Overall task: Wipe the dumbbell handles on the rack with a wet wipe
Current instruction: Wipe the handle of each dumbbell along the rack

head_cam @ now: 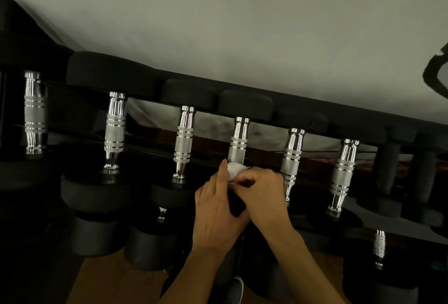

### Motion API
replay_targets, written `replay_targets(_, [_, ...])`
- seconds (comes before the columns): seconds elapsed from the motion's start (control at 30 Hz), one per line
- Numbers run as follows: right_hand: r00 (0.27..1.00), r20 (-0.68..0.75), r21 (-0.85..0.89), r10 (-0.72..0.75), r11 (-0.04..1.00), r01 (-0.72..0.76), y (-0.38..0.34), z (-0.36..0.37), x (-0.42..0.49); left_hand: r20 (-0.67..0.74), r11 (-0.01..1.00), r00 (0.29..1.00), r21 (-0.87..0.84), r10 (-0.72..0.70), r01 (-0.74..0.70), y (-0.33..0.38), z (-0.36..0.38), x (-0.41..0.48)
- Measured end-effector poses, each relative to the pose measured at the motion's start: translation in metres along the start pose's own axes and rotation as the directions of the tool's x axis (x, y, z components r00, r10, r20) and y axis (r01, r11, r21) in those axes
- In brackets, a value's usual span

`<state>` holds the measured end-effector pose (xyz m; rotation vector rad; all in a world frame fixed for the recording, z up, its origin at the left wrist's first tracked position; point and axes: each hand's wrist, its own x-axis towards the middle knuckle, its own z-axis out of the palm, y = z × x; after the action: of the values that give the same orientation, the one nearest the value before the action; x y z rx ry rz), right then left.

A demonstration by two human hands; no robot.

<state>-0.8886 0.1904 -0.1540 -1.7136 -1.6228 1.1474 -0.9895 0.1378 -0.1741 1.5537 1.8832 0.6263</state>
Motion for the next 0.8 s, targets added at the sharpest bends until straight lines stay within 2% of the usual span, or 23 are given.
replay_targets(0.17, [0.98,-0.178,-0.032,-0.087,0.996,0.082,-0.023,-0.007,0.037,-0.053,0.998,0.998,0.044,0.041,-0.038,0.0,0.0,0.0])
replay_targets(0.27, [0.969,-0.213,-0.069,-0.124,0.991,0.111,-0.027,-0.002,0.035,-0.041,0.999,0.998,0.022,0.037,-0.036,0.001,-0.002,0.0])
replay_targets(0.4, [0.978,-0.185,-0.071,-0.098,0.994,0.086,-0.013,0.008,-0.004,0.097,0.987,0.995,-0.16,0.031,-0.015,0.0,-0.017,-0.001])
replay_targets(0.5, [0.988,-0.133,-0.131,-0.085,0.989,0.067,-0.006,0.015,-0.021,0.188,0.951,0.974,-0.301,0.126,-0.065,-0.01,-0.053,0.0])
replay_targets(0.6, [0.99,-0.134,-0.143,-0.044,0.989,0.025,-0.017,0.015,-0.015,0.097,0.95,0.981,-0.282,0.168,-0.134,-0.033,-0.097,0.014])
replay_targets(0.67, [0.982,-0.187,-0.055,-0.008,0.998,-0.002,-0.032,0.016,-0.009,-0.014,0.956,0.99,-0.258,0.141,-0.14,-0.046,-0.115,0.031])
replay_targets(0.73, [0.973,-0.231,0.065,0.026,0.998,-0.011,-0.049,0.022,-0.006,-0.13,0.94,0.991,-0.331,0.035,-0.076,-0.053,-0.118,0.048])
replay_targets(0.8, [0.975,-0.211,0.162,0.074,0.986,-0.04,-0.064,0.035,-0.004,-0.159,0.912,0.982,-0.409,-0.105,0.032,-0.052,-0.109,0.06])
